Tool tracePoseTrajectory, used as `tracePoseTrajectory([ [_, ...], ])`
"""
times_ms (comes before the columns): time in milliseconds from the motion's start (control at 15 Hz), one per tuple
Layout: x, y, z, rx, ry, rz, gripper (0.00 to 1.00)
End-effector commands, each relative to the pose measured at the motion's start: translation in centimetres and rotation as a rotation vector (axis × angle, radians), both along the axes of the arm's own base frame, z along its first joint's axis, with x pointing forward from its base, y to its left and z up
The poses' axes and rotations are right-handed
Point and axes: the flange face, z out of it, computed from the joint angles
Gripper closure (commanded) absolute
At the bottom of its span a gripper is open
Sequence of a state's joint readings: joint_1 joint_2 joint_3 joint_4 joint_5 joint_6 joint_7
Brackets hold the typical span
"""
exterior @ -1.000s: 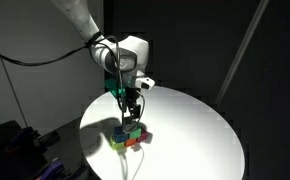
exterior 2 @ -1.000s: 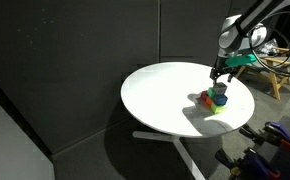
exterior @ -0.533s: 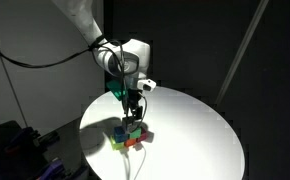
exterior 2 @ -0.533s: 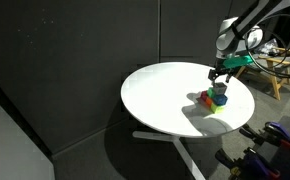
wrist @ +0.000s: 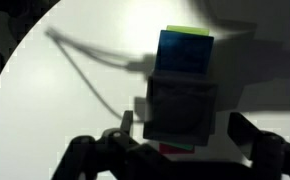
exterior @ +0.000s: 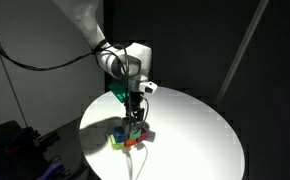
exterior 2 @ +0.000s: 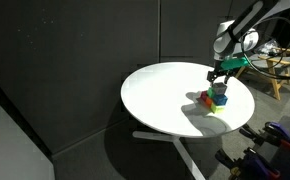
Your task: Put the grey building block on the table to the right and then put the green building block on top of the grey building block
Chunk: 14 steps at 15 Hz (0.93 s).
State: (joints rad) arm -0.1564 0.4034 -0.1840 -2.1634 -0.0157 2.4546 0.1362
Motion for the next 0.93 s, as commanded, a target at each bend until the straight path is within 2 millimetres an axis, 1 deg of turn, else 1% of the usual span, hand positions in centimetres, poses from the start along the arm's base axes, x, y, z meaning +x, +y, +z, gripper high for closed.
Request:
tracePoseTrajectory([
  [0, 0.8, -0.2, -0.1, -0.025, -0.004, -0.007, 0.34],
  [133, 0.8, -0.2, 0.0, -0.026, 0.001, -0.005, 0.53],
  [267, 0.9, -0.2, 0.5, -0.028, 0.000, 0.001, 0.67],
  [867, 0.8, 0.6, 3.9, -0.059, -0.012, 0.073, 0.68],
])
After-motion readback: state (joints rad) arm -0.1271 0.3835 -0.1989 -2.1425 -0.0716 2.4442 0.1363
